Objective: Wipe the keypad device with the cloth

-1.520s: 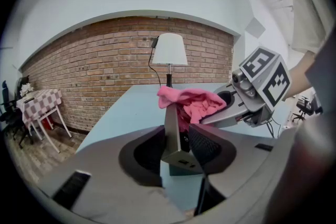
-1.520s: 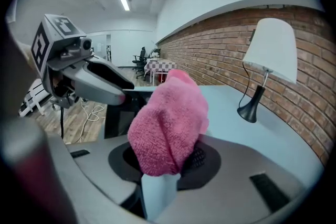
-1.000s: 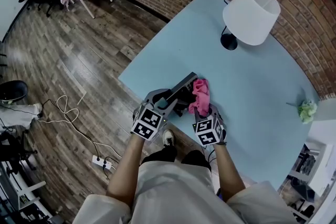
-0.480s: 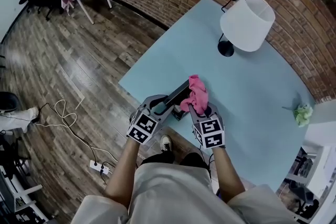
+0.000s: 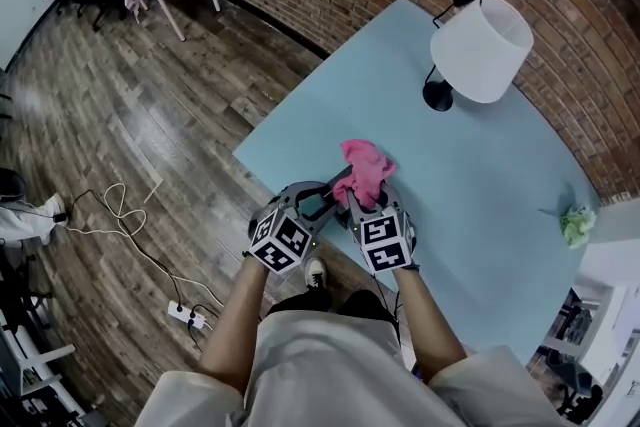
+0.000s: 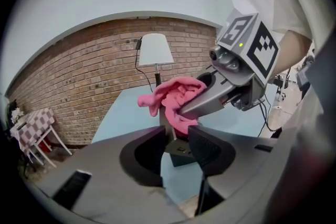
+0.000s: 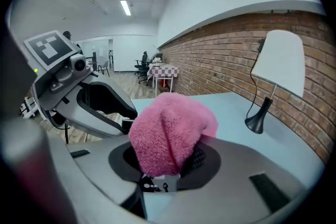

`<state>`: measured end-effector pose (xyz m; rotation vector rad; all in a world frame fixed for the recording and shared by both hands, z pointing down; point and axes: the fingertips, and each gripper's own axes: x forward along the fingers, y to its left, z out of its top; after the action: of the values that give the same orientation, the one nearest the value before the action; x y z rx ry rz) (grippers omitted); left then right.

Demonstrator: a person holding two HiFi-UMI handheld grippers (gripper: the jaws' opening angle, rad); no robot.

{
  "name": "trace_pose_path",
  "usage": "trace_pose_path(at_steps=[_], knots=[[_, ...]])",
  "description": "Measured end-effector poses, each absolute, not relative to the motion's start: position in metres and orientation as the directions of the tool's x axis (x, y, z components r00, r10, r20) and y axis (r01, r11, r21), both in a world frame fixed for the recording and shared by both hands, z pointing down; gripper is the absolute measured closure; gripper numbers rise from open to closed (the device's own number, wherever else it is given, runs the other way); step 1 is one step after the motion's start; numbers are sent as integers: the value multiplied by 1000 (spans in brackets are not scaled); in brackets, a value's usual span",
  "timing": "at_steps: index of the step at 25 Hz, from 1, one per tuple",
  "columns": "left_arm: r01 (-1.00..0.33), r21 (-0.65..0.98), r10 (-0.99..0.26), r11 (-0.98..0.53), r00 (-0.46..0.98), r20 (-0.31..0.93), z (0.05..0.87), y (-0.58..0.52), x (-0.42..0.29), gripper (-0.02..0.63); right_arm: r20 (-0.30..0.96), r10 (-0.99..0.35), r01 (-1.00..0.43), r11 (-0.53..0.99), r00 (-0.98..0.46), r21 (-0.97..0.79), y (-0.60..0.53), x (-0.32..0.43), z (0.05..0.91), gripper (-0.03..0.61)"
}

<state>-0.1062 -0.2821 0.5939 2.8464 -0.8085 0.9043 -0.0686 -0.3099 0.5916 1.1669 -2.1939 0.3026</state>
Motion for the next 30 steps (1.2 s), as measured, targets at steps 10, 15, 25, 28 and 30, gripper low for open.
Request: trace_pose_path(at_steps=[10,15,25,28,30], knots=[[-498,-93,-462,-862,699,546,595,-283,-107,437,672,-646,-802,584,-362,130,-289,-58,619,456],[-501,-79,-458,-862,703,544,596,-283,-107,437,668,-648,-815,570,-365,107,-278,-50,635,456],[-495,-59,-442,-867,709,549,596,-282,-108,436,743,-588,-780,608,-320,145,-250,-34,670,457],[-497,-64,-448,-865,709,545,596,-283,-108,436,760,-569,-779,612,-315,135,-243,-30,683,456],[-498,-50,-444,-866,719,535,596,-284,-108,436,764,-555,-789,606,-328,102,-245,-29,683,459]])
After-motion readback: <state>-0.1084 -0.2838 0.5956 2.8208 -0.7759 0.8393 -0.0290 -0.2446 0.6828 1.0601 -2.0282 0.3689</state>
